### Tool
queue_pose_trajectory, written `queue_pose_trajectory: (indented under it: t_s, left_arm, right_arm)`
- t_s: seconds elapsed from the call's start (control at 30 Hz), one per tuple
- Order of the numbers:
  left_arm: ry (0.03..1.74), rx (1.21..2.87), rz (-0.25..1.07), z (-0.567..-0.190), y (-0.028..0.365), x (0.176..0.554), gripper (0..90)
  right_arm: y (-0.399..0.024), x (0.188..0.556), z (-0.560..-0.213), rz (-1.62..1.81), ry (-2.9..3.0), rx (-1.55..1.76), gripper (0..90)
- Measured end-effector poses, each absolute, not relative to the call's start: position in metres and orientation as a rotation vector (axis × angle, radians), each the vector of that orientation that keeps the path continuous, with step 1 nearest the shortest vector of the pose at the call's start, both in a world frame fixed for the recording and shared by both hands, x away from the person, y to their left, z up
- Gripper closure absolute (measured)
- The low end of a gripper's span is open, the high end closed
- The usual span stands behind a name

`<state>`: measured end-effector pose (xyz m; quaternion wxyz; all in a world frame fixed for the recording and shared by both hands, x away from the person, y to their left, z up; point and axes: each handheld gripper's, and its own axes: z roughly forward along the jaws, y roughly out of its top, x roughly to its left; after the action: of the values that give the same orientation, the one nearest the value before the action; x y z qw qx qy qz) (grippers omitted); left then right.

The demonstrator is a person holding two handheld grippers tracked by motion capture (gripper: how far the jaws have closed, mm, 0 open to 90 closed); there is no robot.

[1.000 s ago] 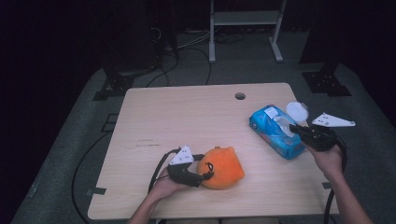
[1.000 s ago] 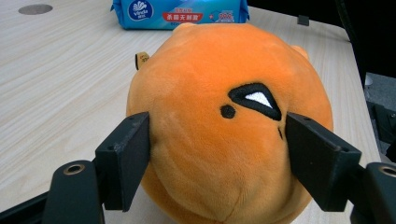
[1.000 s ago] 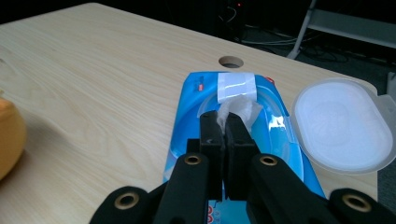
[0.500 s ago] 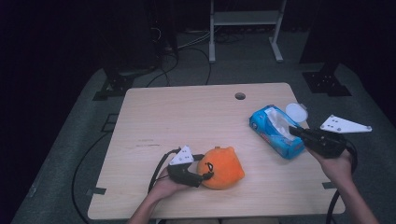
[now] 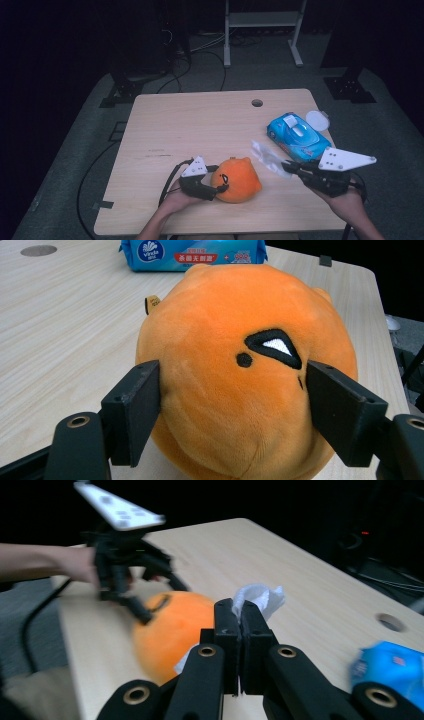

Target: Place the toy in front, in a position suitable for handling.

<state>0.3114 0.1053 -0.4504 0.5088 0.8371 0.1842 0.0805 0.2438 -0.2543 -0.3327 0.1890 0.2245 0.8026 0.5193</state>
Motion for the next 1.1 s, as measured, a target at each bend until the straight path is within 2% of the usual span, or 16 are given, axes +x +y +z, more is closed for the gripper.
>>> queue_pose_trajectory:
  t_s: [0.3,0.73,0.83,1.03,1.1]
  left_arm:
    - [0.442,2.017,0.198,-0.450,0.104,0.312,24.8]
    - [0.433,2.021,0.201,-0.450,0.102,0.311,24.6]
    - [0.428,2.024,0.204,-0.449,0.101,0.310,24.6]
    - [0.420,2.031,0.200,-0.449,0.100,0.311,24.7]
    - [0.411,2.039,0.202,-0.449,0.100,0.311,24.8]
  right_arm:
    - [-0.223,0.219,-0.334,1.430,2.420,0.505,87.6]
    - [-0.177,0.267,-0.381,1.333,2.530,0.457,85.4]
    - [-0.164,0.280,-0.395,1.272,2.529,0.438,73.0]
    - [-0.156,0.288,-0.405,1.273,2.522,0.411,54.7]
    - [-0.152,0.288,-0.408,1.250,2.517,0.380,51.8]
